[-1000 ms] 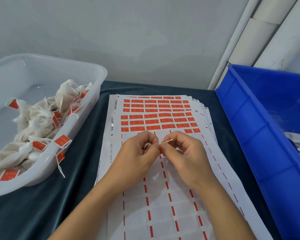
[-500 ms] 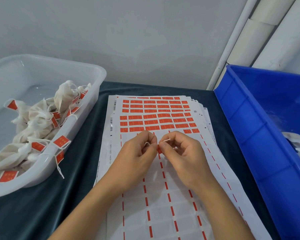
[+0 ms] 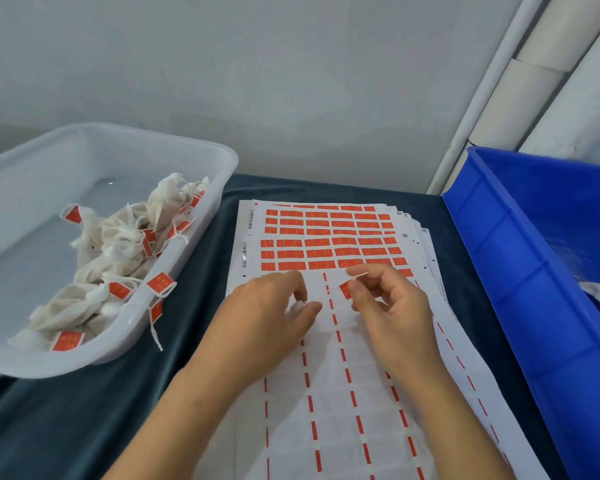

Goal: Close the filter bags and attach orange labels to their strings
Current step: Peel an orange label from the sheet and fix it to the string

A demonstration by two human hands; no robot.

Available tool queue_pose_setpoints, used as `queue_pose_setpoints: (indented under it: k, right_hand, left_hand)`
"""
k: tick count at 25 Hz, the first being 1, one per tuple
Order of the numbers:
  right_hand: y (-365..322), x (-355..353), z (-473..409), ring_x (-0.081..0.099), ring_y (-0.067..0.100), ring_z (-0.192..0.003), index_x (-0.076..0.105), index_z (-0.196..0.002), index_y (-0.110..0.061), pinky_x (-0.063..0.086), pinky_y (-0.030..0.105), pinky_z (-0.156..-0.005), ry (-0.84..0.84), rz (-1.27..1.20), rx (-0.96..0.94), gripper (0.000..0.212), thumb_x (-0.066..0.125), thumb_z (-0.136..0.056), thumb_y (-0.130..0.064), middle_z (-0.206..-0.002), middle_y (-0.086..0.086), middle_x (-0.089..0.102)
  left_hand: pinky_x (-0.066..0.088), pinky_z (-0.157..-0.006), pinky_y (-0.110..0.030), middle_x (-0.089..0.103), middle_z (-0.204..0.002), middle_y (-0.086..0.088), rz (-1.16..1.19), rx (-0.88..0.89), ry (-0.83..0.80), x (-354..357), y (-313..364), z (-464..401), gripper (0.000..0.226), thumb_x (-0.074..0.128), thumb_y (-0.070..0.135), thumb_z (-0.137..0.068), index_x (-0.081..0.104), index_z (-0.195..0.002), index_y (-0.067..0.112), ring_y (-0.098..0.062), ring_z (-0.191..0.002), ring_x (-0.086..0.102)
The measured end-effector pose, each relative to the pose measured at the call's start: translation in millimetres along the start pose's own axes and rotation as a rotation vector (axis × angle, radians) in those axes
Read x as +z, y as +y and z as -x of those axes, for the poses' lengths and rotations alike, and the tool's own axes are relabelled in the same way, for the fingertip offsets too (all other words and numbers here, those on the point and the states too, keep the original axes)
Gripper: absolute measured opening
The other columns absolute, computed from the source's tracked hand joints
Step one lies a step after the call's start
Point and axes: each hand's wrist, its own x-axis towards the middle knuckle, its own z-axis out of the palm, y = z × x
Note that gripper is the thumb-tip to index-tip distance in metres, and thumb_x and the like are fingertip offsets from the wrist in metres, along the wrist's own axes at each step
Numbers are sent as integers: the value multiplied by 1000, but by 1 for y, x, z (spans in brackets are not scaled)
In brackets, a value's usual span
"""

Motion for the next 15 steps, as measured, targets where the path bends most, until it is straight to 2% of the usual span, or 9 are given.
queue_pose_setpoints:
  k: [2, 5, 10, 12, 14, 15]
  right_hand:
    - [-2, 2, 1, 64, -9, -102, 68, -106, -47, 49, 1, -70, -56, 33, -10, 13, 65, -99, -36, -103, -34, 68]
    - [-13, 8, 5, 62, -11, -102, 68, -99, -47, 48, 3, -72, -233, 116, -43, 7, 63, -96, -41, -102, -36, 67]
    - [-59, 24, 14, 63, -12, -103, 65, -101, -54, 49, 12, -79, -397, 181, -201, 20, 59, -82, -56, -100, -37, 68]
    - [-84, 30, 15, 62, -18, -101, 62, -105, -58, 47, 6, -73, -423, 181, -270, 24, 60, -81, -57, -101, -42, 66]
    - [-109, 41, 11, 62, -20, -99, 62, -104, -55, 44, -3, -61, -444, 159, -328, 19, 62, -85, -55, -101, -43, 65]
    - [-120, 49, 7, 63, -19, -99, 63, -102, -53, 44, -4, -62, -464, 133, -346, 14, 65, -89, -51, -101, -42, 66]
  left_hand:
    - [45, -58, -11, 55, -79, 25, -7, -41, -83, -9, -1, 3, 23, 61, 66, -92, 54, -99, 45, -2, -68, 61]
    - [50, -64, -14, 57, -83, 23, 20, -61, -100, -29, -5, 16, 22, 63, 62, -92, 58, -100, 42, -2, -74, 62]
    - [44, -66, -15, 59, -87, 18, 50, 56, 93, -81, -9, 44, 9, 66, 42, -99, 60, -97, 35, -1, -78, 58]
    - [49, -71, -22, 59, -92, 15, 43, 124, 168, -100, -8, 56, 3, 64, 30, -100, 62, -100, 31, -3, -81, 57]
    - [48, -70, -25, 59, -95, 13, 13, 165, 265, -119, -10, 66, 8, 63, 20, -98, 64, -103, 26, -6, -81, 55]
    - [48, -70, -25, 59, -97, 12, -11, 172, 318, -129, -13, 69, 11, 63, 17, -97, 66, -104, 25, -7, -81, 54]
